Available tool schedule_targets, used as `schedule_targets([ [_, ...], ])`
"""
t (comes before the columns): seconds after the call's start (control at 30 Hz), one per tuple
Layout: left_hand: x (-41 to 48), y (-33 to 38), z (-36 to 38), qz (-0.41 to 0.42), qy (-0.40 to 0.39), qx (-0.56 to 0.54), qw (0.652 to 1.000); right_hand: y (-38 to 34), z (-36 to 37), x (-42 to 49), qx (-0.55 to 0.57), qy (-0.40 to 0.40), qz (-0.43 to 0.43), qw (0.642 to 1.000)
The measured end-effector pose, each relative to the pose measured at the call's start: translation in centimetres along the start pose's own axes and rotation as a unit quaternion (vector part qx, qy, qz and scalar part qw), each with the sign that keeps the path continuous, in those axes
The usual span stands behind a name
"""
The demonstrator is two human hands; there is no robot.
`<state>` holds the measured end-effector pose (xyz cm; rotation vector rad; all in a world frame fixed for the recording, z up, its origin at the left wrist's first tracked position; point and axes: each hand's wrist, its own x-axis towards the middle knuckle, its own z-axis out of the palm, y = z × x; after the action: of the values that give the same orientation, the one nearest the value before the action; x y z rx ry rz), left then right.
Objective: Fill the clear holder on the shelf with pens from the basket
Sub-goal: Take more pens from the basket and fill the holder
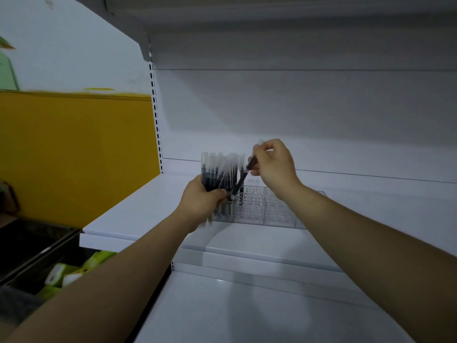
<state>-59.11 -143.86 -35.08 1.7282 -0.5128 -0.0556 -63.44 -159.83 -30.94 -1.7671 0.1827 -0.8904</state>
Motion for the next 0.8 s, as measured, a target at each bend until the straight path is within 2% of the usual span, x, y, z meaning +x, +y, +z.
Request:
schedule_targets([
  [0.1,0.0,-0.2,-0.4,-0.004,-0.008,0.007,1.0,0.6,-0.3,0.5,-0.049,0.013,-0.019,0.999],
  [0.37,0.5,-0.5,-0.5,-0.023,-0.035,0.009,0.999,2.2,1.2,0.0,-0.156,-0.045,-0.035,0.986],
  [0.67,0.9,-1.4,-1.0,-0.021,-0.022,-0.009,0.999,3.3,2.5,0.5,-0.264,-0.094,-0.029,0.959],
  [0.8,0.8,-1.3,-1.2,-0.014,-0.018,-0.009,1.0,3.3,2.5,0.1,-0.279,-0.066,-0.027,0.958],
])
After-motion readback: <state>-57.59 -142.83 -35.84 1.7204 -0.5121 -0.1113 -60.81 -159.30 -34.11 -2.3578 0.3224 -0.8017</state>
